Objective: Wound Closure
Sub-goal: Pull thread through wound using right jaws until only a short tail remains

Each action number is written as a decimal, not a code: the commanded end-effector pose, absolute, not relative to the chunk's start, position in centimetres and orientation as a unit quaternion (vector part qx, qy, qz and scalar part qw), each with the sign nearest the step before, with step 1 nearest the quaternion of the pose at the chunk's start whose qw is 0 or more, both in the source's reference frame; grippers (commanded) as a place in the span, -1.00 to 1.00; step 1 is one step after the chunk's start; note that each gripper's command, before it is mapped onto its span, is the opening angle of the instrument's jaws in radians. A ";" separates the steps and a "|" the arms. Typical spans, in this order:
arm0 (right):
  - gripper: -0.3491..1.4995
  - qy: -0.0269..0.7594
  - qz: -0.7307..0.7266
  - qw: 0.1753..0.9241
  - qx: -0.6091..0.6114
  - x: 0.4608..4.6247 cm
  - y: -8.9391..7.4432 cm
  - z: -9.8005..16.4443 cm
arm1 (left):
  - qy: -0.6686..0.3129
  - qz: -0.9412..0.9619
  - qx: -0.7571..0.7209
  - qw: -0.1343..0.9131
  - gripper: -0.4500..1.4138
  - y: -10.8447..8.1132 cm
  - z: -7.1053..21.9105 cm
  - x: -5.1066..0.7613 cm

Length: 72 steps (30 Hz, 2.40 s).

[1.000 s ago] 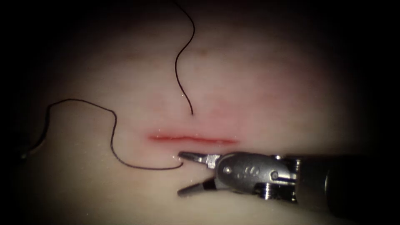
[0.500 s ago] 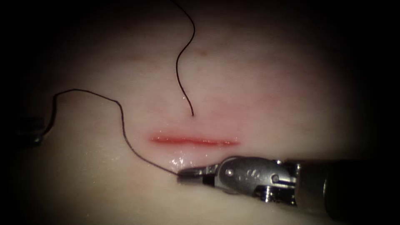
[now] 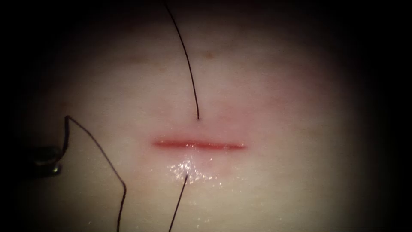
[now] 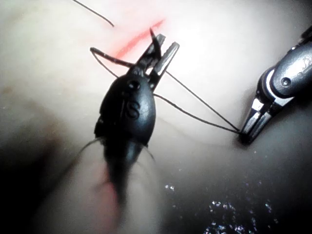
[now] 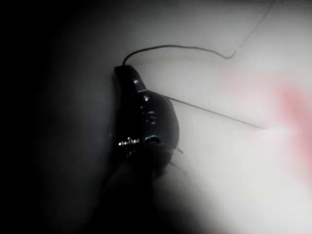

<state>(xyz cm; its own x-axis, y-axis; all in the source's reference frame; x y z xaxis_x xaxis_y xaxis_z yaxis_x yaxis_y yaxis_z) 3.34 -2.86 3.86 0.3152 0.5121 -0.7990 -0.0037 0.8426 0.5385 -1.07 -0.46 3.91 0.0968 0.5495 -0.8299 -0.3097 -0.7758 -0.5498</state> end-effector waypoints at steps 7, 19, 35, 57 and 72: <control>0.87 0.568 0.182 0.791 0.133 3.22 -2.3 3.9 | -0.029 0.708 -0.627 0.323 -1.00 -0.3 4.0 -0.88; 0.78 0.558 0.165 0.808 0.090 2.84 -1.8 4.6 | 0.024 0.740 -0.588 0.327 -1.00 -0.1 4.3 -0.60; -1.00 0.520 0.103 0.839 0.123 2.83 -1.6 5.4 | 0.016 0.730 -0.609 0.311 -1.00 -0.2 4.3 -0.78; -1.00 0.572 0.051 0.785 0.233 3.63 -2.8 3.7 | 0.005 0.732 -0.614 0.297 -1.00 -0.2 4.4 -1.02; 0.84 0.558 0.109 0.814 0.118 2.94 -1.9 4.3 | 0.004 0.731 -0.614 0.296 -1.00 -0.2 4.4 -1.00</control>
<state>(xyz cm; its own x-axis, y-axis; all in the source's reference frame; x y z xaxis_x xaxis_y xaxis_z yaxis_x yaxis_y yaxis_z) 2.91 -1.94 4.17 0.3526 0.3090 -0.8833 -0.0454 0.9484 0.3137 -0.94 -0.12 4.30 -0.0705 0.4262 -0.9019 -0.4384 -0.8254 -0.3558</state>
